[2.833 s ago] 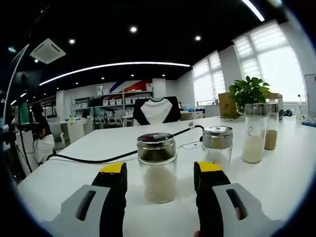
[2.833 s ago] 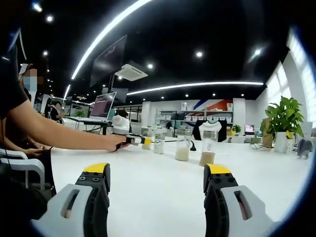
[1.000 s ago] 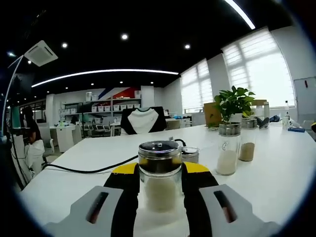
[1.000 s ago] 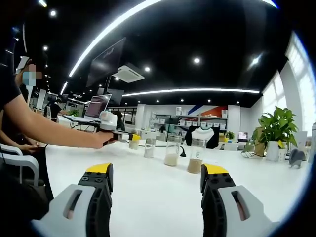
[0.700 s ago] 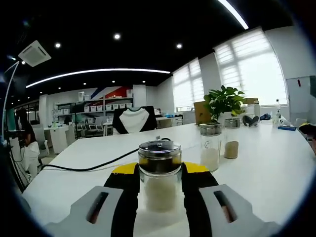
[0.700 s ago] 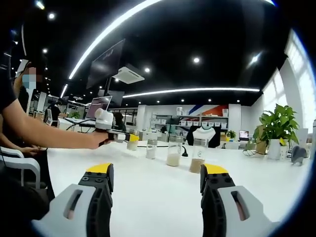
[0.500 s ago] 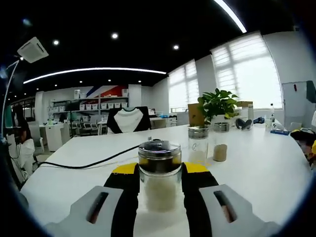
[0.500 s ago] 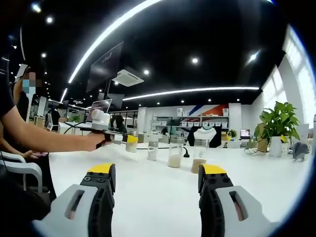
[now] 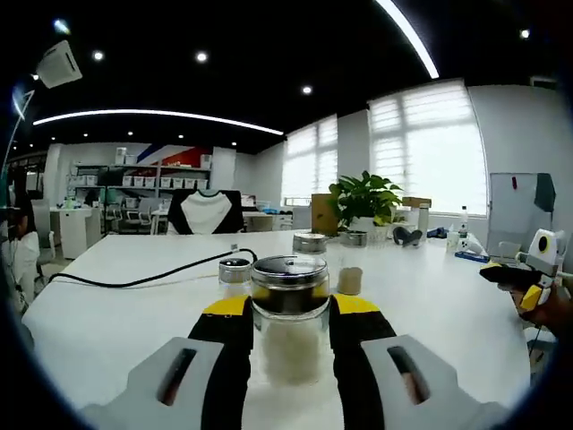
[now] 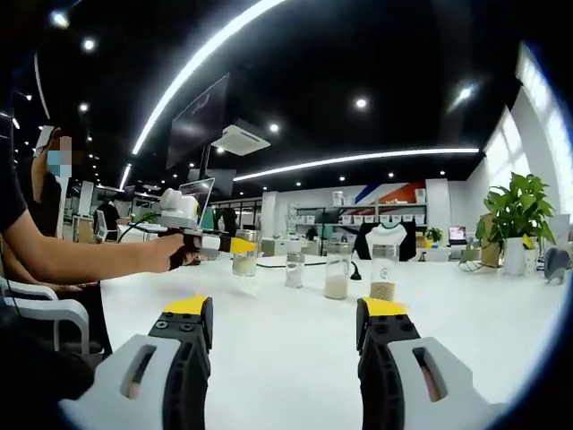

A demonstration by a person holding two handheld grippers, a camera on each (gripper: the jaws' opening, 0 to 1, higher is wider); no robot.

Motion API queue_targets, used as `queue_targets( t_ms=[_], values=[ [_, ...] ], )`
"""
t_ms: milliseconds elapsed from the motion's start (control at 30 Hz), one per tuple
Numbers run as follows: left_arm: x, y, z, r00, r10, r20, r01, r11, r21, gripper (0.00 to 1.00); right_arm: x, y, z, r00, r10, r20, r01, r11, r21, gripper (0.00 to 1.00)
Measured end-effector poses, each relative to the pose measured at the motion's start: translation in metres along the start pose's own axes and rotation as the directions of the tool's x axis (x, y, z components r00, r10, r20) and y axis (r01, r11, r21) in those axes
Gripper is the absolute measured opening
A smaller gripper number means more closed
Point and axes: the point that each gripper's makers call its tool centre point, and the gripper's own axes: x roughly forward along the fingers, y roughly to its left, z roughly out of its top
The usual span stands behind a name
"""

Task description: Rotate the seasoning bottle until the label or dispensing opening points toward the visible target arrow and the bottle remains upright within the marked orientation range

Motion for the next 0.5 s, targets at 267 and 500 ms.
queue_targets(
  t_ms=[267, 500],
  values=[
    [-0.019, -0.042, 0.002, 0.996, -0.085, 0.002, 0.085, 0.995, 0.044, 0.35, 0.005, 0.017, -0.001, 0.999, 0.047, -0.005, -0.047, 0.999, 0.005, 0.59],
    [-0.033, -0.07, -0.004, 0.993, -0.116, -0.004, 0.116, 0.99, 0.081, 0.35, 0.006, 0.027, 0.006, 0.997, 0.071, 0.009, -0.071, 0.997, 0.012, 0.55]
  ],
)
